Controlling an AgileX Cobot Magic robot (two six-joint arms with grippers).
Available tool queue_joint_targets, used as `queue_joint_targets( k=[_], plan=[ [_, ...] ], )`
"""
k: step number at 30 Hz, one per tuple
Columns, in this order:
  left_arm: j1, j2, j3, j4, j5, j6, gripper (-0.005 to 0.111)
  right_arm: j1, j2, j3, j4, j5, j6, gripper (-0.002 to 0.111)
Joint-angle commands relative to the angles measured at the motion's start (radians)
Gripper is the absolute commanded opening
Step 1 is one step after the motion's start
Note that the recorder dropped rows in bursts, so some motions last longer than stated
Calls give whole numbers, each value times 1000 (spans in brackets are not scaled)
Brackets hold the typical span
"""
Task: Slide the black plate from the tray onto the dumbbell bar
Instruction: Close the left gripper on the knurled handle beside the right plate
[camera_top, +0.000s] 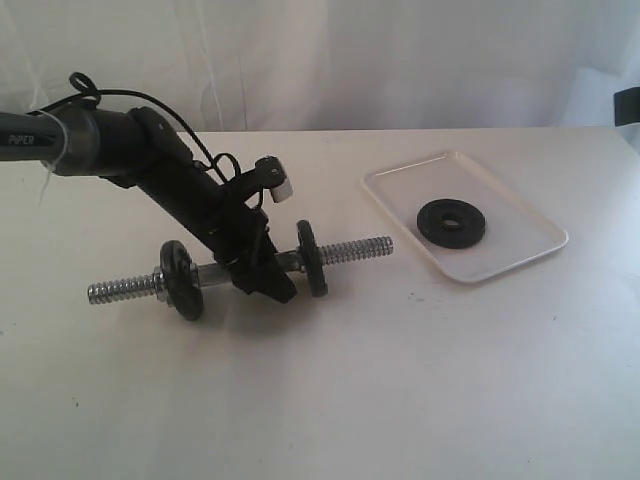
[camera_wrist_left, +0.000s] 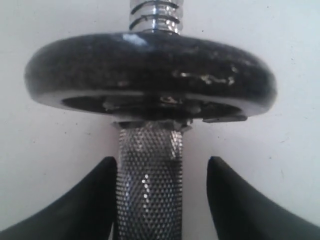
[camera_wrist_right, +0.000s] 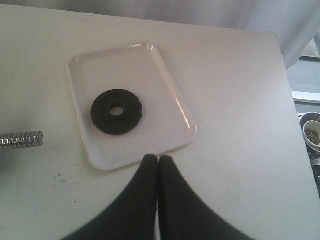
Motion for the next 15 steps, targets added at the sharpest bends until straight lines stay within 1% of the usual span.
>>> queue_joint_targets(
  k=[1, 9, 15],
  plan=[
    [-6, 23, 0, -29, 10, 9, 57, 1, 2, 2, 0, -4, -9, 0],
    [-6, 35, 0, -15, 0, 57, 46, 1, 2, 2, 0, -5, -9, 0],
    [-6, 35, 0, 22, 13, 57, 43, 1, 2, 2, 0, -8, -9, 0]
  ],
)
